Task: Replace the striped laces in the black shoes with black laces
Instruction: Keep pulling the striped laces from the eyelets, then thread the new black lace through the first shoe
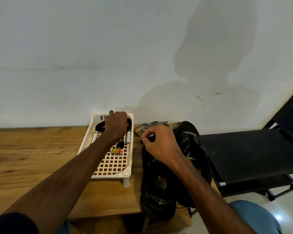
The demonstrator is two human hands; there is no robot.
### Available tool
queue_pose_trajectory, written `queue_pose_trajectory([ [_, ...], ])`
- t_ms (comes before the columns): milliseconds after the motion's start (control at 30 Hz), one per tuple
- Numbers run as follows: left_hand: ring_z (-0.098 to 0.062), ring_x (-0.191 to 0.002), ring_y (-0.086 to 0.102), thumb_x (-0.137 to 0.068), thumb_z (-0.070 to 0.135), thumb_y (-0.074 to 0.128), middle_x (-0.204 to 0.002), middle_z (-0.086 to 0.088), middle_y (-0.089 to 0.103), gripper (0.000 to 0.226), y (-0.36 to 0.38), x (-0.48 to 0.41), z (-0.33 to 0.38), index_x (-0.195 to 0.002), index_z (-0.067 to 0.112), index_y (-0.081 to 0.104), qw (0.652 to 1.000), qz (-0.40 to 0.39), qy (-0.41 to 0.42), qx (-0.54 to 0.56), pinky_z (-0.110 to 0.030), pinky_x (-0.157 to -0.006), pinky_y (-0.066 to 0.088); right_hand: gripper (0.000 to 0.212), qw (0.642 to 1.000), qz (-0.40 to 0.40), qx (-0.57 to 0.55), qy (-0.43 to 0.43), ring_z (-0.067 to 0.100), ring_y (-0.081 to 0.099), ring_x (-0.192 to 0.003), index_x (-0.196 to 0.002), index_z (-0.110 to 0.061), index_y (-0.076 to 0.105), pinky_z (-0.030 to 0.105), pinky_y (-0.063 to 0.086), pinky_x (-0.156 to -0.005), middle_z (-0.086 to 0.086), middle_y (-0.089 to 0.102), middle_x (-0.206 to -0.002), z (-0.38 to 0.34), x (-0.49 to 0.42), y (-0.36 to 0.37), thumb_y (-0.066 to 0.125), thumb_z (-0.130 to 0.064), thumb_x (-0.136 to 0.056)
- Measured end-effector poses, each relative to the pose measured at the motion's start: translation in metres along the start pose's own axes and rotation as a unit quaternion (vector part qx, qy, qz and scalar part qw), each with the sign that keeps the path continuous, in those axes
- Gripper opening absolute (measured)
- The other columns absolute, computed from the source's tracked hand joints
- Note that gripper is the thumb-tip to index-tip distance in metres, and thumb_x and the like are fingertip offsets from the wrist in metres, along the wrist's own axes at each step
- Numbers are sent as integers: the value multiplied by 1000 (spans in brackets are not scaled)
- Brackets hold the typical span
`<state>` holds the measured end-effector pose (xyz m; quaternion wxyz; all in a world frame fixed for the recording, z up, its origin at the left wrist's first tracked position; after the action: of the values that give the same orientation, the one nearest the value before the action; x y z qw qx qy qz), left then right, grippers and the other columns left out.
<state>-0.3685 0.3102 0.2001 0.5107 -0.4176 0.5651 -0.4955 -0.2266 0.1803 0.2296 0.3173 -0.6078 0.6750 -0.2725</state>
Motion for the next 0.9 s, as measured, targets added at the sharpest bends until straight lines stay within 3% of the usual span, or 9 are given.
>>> queue_pose_trajectory([
  [133, -35, -102, 64, -99, 20, 63, -106, -20, 69, 21, -28, 2, 1, -111, 2, 63, 995, 53, 1, 88, -41, -75, 50, 12, 1000, 21, -2, 0, 1, 63, -78, -98, -20, 80, 4, 43, -63, -9, 74, -102, 5, 3, -16, 72, -14, -93],
  [233, -33, -97, 64, -102, 27, 59, -100, -16, 70, 23, -51, 15, 14, -110, 7, 66, 978, 83, 22, 190, -38, -72, 48, 12, 999, 44, -6, 7, 6, 69, -81, -97, -19, 80, 22, 59, -76, -6, 76, -99, 9, 9, -36, 71, -13, -92],
  [367, -17, -87, 64, -96, 26, 67, -88, 2, 69, 13, -64, 43, 54, -102, 15, 70, 943, 67, 97, 312, -34, -78, 53, 9, 992, 91, 69, 47, 19, 70, -83, -95, -16, 78, 37, 61, -79, 0, 75, -97, 30, 19, -73, 71, -12, -90],
  [467, 2, -73, 62, -94, 23, 70, -77, 13, 66, 10, -54, 58, 87, -100, 16, 74, 923, 11, 124, 364, -12, -67, 49, 21, 983, 55, 146, 91, 28, 67, -96, -107, -10, 73, 45, 60, -86, 10, 72, -104, 59, 26, -86, 73, -19, -88],
  [533, 2, -75, 63, -95, 22, 68, -81, 14, 67, 10, -47, 70, 109, -101, 18, 75, 920, -9, 155, 360, -13, -69, 46, 33, 981, 2, 147, 126, 28, 65, -101, -119, -9, 67, 42, 58, -89, 10, 68, -112, 82, 33, -88, 72, -27, -92],
  [633, -12, -89, 64, -97, 28, 65, -96, 5, 71, 12, -36, 84, 129, -103, 20, 72, 934, -39, 185, 304, -30, -80, 50, 29, 981, -78, 115, 134, 23, 66, -102, -117, -13, 69, 41, 56, -93, 7, 69, -113, 102, 48, -83, 61, -37, -101],
  [767, -17, -88, 64, -97, 29, 62, -95, 2, 71, 13, -37, 88, 137, -97, 19, 70, 951, -60, 195, 231, -29, -74, 42, 25, 976, -137, 143, 90, 28, 61, -115, -124, -15, 70, 40, 53, -100, 8, 61, -128, 105, 66, -70, 60, -17, -101],
  [833, -20, -90, 65, -97, 30, 62, -95, 1, 71, 14, -41, 90, 141, -98, 18, 71, 955, -67, 203, 205, -31, -75, 44, 36, 977, -117, 157, 83, 30, 59, -120, -128, -17, 70, 37, 54, -100, 7, 56, -138, 107, 71, -70, 65, -6, -95],
  [900, -23, -93, 65, -97, 30, 62, -97, -1, 72, 14, -45, 95, 145, -98, 19, 70, 960, -62, 208, 178, -33, -78, 46, 42, 982, -88, 140, 91, 28, 63, -115, -127, -18, 72, 36, 57, -97, 8, 62, -134, 109, 74, -75, 67, 1, -90],
])
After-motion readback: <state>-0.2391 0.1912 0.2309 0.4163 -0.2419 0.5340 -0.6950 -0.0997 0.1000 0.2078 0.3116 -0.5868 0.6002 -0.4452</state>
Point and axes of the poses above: each hand's wrist, its own x-axis away from the middle knuckle, its own y-axis out of the palm, z = x × y, the point moved 10 cm from there along -x, towards the middle knuckle
